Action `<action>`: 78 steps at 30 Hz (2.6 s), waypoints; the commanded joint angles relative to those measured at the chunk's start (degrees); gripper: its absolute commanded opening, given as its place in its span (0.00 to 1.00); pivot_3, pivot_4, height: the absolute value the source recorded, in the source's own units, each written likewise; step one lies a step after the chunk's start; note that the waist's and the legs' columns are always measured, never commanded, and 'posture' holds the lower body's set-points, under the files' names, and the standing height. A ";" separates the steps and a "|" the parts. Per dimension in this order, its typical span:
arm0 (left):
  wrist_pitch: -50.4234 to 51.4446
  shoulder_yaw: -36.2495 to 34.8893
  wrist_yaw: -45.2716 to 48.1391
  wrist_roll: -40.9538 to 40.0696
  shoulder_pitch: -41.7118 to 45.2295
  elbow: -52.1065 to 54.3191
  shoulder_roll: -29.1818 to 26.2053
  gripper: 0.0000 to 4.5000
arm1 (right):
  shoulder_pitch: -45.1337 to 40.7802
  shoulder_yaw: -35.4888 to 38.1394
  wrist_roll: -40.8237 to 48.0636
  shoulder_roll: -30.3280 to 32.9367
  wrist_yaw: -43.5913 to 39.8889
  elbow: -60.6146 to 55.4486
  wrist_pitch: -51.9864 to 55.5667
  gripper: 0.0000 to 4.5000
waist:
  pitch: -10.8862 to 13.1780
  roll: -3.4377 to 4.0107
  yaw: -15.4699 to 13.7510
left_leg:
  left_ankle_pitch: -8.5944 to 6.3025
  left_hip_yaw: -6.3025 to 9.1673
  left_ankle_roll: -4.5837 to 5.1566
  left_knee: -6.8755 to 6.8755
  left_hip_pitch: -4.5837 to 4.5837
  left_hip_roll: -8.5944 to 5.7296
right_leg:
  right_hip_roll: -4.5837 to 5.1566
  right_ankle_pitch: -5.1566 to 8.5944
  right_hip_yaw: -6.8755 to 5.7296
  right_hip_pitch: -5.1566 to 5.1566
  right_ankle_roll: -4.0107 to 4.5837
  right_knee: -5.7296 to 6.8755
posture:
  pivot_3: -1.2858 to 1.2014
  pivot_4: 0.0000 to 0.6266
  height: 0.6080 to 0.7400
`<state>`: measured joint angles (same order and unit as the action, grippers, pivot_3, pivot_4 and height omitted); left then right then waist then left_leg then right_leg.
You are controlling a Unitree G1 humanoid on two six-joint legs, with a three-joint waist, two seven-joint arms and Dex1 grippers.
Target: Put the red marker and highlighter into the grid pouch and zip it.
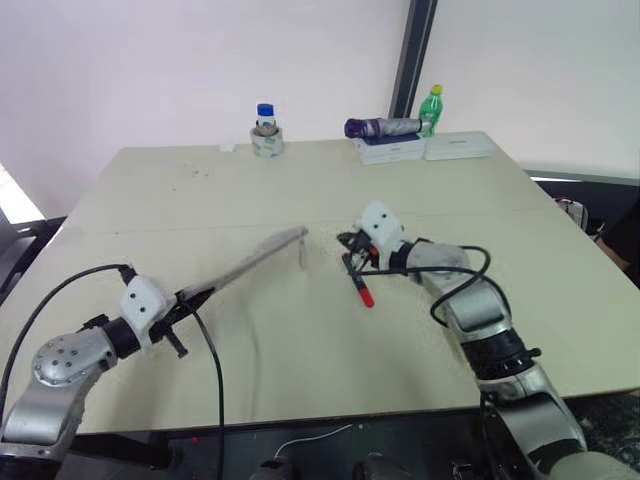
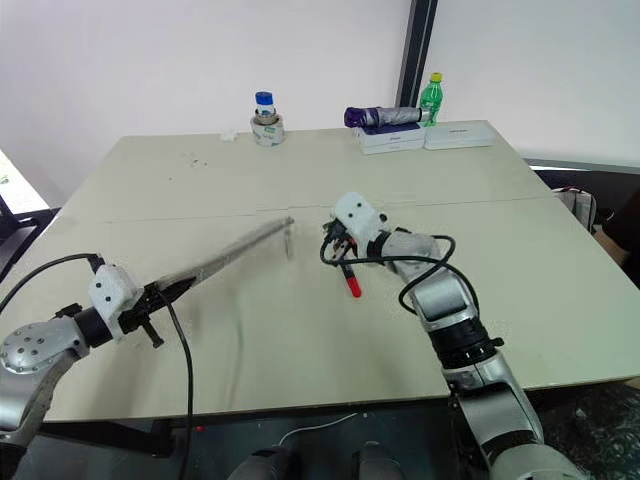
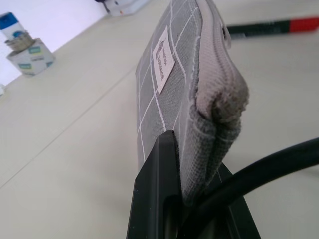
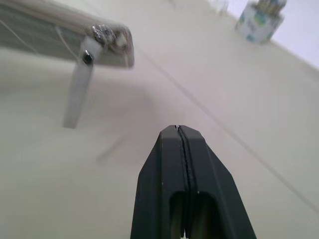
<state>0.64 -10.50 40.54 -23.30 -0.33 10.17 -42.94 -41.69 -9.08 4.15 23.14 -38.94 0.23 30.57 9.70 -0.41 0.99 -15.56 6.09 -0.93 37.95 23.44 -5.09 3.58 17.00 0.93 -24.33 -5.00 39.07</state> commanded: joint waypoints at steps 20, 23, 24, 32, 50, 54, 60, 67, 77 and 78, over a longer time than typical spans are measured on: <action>8.32 2.88 -4.09 1.62 1.40 10.08 8.87 0.00 | -3.39 4.99 10.33 -9.08 6.96 -1.85 12.21 0.64 | 0.00 0.00 -0.19 | 0.08 0.00 -0.14 0.01 0.00 -0.01 | 0.00 0.00 0.01 0.02 0.01 -0.01 | 0.52 0.24 1.00; 8.38 2.95 -4.03 1.79 1.38 10.26 9.28 0.00 | -3.85 4.93 10.22 -9.51 7.74 -0.95 12.05 0.45 | 0.00 0.00 -0.17 | 0.17 -0.01 -0.30 0.01 0.00 -0.01 | 0.00 0.00 0.01 0.02 0.01 -0.01 | 0.52 0.24 1.00; 8.37 3.00 -4.04 1.90 1.37 10.33 9.43 0.00 | -3.87 4.86 10.34 -9.52 7.78 -0.94 12.19 0.34 | 0.00 0.00 -0.18 | 0.17 -0.01 -0.30 0.01 0.00 -0.01 | 0.00 0.00 0.01 0.02 0.01 -0.02 | 0.52 0.24 1.00; 8.97 5.35 -6.12 4.59 2.33 10.54 12.07 0.00 | -2.64 0.31 9.26 -7.44 5.55 -4.92 12.74 0.01 | 0.00 0.00 -0.16 | 0.17 -0.01 -0.30 0.00 0.00 -0.01 | 0.00 0.00 0.01 0.02 0.01 -0.01 | 0.52 0.24 1.00; 11.35 11.32 -11.10 8.93 6.81 10.01 19.87 0.00 | 1.57 -13.97 12.33 -4.08 -4.46 -23.79 16.33 0.01 | -0.01 -0.02 -0.24 | 0.16 0.00 -0.28 0.02 0.00 0.00 | 0.00 0.00 0.01 0.03 0.01 -0.02 | 0.52 0.24 1.00; 11.62 12.02 -11.75 9.48 6.99 10.12 20.92 0.00 | 1.11 -13.73 12.16 -5.17 -4.11 -22.56 16.84 0.01 | -0.01 -0.03 -0.29 | 0.17 0.01 -0.30 0.02 0.00 0.00 | 0.00 0.00 0.01 0.02 0.01 -0.02 | 0.52 0.24 1.00; 11.79 10.17 -14.26 10.37 7.24 9.24 21.78 0.00 | 1.16 -9.90 13.50 -3.60 -3.64 -22.57 19.30 0.06 | -0.02 -0.03 -0.34 | 0.17 0.01 -0.29 0.03 0.00 -0.01 | 0.01 0.00 0.01 0.03 0.01 -0.02 | 0.52 0.24 1.00; 8.43 7.09 -15.67 13.45 7.11 7.13 19.35 0.00 | 1.42 -3.58 9.67 3.32 3.44 -19.66 26.04 0.52 | -0.01 -0.04 -0.43 | 0.17 0.01 -0.30 0.03 0.00 -0.02 | 0.01 0.00 0.00 0.04 0.01 -0.02 | 0.52 0.24 1.00; 2.59 6.63 -14.30 16.17 6.63 3.22 15.96 0.00 | 5.74 -1.04 8.98 3.14 9.82 -13.79 33.25 0.52 | -0.01 -0.04 -0.35 | 0.13 0.00 -0.23 0.00 0.00 0.00 | 0.01 0.00 0.02 0.04 0.01 -0.04 | 0.52 0.24 1.00; 2.22 6.68 -14.34 16.49 6.68 3.04 15.88 0.00 | 6.04 -1.04 8.73 2.65 10.64 -13.16 33.65 0.52 | -0.01 -0.04 -0.34 | 0.03 0.00 -0.06 0.00 0.00 0.00 | 0.01 0.00 0.02 0.04 0.01 -0.04 | 0.52 0.24 1.00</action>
<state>4.64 -2.72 26.13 -7.31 6.04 12.57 -26.42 -35.26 -11.64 13.11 26.16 -29.40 -12.20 63.91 9.69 -0.45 0.65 -15.53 6.09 -0.98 37.95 23.44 -5.10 3.59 17.00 0.95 -24.30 -4.99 39.03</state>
